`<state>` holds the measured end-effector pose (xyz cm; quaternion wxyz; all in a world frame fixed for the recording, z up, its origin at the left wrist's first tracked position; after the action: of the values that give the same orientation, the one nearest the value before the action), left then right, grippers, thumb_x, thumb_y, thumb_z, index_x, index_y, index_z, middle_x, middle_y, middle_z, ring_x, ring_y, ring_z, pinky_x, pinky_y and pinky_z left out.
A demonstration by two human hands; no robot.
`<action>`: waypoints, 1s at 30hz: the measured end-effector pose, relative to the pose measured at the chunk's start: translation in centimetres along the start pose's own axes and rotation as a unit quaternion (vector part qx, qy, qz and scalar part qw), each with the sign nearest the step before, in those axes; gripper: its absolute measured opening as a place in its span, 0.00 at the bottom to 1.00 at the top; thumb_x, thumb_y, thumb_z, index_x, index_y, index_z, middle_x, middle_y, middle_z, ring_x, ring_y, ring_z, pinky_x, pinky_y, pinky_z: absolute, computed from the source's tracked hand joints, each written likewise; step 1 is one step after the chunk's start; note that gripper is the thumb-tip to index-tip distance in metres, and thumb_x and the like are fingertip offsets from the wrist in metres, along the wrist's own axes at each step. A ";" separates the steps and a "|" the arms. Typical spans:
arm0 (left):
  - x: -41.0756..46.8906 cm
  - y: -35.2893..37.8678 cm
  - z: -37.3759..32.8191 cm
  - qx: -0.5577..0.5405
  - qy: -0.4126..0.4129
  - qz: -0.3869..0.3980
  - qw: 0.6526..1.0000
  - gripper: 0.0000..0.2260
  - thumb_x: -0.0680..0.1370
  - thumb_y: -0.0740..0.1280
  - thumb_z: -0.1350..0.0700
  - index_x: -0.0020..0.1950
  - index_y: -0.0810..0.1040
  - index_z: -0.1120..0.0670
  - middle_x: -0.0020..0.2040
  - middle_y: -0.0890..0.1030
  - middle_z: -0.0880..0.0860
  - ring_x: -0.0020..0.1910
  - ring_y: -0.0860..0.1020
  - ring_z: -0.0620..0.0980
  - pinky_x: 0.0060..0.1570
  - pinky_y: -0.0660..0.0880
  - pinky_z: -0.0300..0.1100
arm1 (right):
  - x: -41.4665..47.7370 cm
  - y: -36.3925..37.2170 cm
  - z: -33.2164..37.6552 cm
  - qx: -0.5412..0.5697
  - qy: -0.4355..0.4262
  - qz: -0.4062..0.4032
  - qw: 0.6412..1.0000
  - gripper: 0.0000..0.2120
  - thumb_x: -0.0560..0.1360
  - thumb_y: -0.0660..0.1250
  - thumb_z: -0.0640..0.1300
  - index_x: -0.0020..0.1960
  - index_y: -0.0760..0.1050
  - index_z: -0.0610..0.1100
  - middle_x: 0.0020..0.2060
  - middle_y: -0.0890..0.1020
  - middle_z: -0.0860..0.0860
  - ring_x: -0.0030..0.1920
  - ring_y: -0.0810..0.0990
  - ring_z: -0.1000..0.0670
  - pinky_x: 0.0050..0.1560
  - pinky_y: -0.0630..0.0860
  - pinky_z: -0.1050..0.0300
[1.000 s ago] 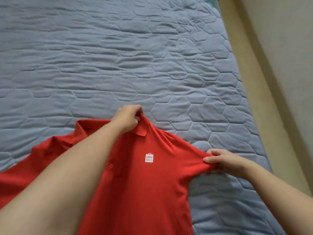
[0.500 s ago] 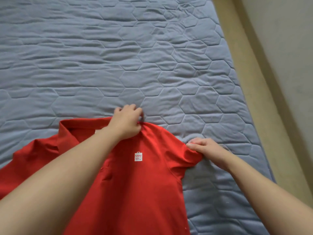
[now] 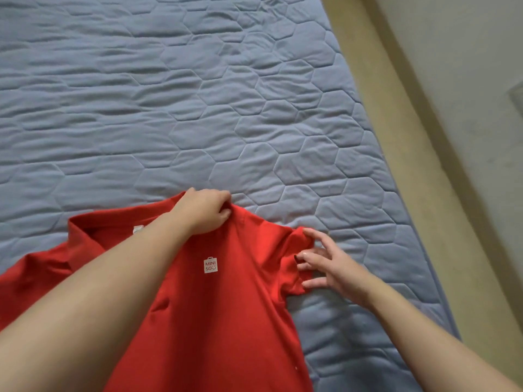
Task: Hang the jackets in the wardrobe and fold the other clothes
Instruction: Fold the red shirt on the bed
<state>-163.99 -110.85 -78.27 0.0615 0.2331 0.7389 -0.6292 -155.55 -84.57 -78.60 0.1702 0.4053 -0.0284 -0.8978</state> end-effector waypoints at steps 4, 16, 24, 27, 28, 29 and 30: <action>0.3 0.4 -1.5 0.019 0.026 0.028 0.999 0.13 0.77 0.61 0.41 0.54 0.72 0.49 0.56 0.80 0.52 0.58 0.77 0.54 0.51 0.66 0.48 | 0.6 -0.3 -0.5 -0.045 -0.026 -0.189 0.981 0.14 0.74 0.71 0.43 0.54 0.68 0.46 0.43 0.79 0.45 0.37 0.80 0.54 0.29 0.75 0.61; -0.8 0.1 -0.9 0.036 -0.003 -0.101 0.994 0.08 0.80 0.59 0.48 0.51 0.73 0.51 0.51 0.80 0.51 0.53 0.77 0.55 0.48 0.66 0.47 | 0.6 -2.9 -1.7 0.041 -0.110 -0.364 0.924 0.09 0.82 0.55 0.39 0.45 0.69 0.47 0.40 0.73 0.47 0.39 0.71 0.53 0.42 0.70 0.53; -5.0 0.3 -3.9 0.005 -0.029 -0.188 0.982 0.22 0.76 0.64 0.51 0.69 0.70 0.54 0.69 0.71 0.56 0.70 0.68 0.55 0.69 0.59 0.60 | -0.1 -1.1 -2.0 -0.215 -0.087 -0.403 0.885 0.13 0.79 0.62 0.51 0.54 0.72 0.41 0.48 0.78 0.46 0.49 0.76 0.47 0.52 0.71 0.53; -7.0 1.8 -6.7 -0.008 -0.009 -0.179 0.984 0.25 0.75 0.59 0.50 0.72 0.68 0.54 0.73 0.67 0.57 0.73 0.64 0.56 0.69 0.58 0.63 | 0.0 -0.3 -3.1 -0.051 -0.038 -0.363 0.929 0.18 0.78 0.65 0.50 0.60 0.71 0.37 0.54 0.79 0.40 0.56 0.78 0.43 0.61 0.73 0.45; -7.5 2.8 -7.6 -0.005 -0.001 -0.164 0.987 0.26 0.75 0.57 0.49 0.73 0.67 0.54 0.74 0.65 0.57 0.74 0.62 0.56 0.69 0.57 0.64 | 0.6 0.1 -2.9 -0.001 -0.026 -0.334 0.942 0.18 0.78 0.65 0.49 0.59 0.72 0.36 0.54 0.79 0.40 0.55 0.78 0.44 0.61 0.74 0.45; -7.8 3.9 -8.3 -0.001 0.001 -0.145 0.989 0.27 0.75 0.56 0.48 0.74 0.66 0.53 0.75 0.63 0.57 0.75 0.61 0.56 0.70 0.56 0.64 | 1.2 0.2 -2.7 0.012 -0.015 -0.316 0.948 0.17 0.78 0.65 0.48 0.59 0.73 0.36 0.53 0.80 0.41 0.53 0.79 0.45 0.58 0.75 0.47; -8.1 5.1 -8.6 0.002 -0.004 -0.128 0.992 0.28 0.75 0.56 0.47 0.75 0.64 0.52 0.76 0.61 0.57 0.75 0.59 0.57 0.70 0.56 0.64 | 1.7 0.2 -2.5 0.009 -0.007 -0.306 0.952 0.16 0.78 0.65 0.47 0.58 0.74 0.35 0.51 0.80 0.42 0.51 0.79 0.46 0.54 0.76 0.50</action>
<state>-153.00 -104.29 -78.01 -0.0164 0.1342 0.7613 -0.6341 -154.70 -85.05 -81.42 -0.1168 0.3897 0.0874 -0.9093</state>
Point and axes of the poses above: each hand's wrist, its own x-axis towards the middle knuckle, its own y-axis out of the palm, z = x × y, the point moved 5 cm from there along x, towards the middle knuckle
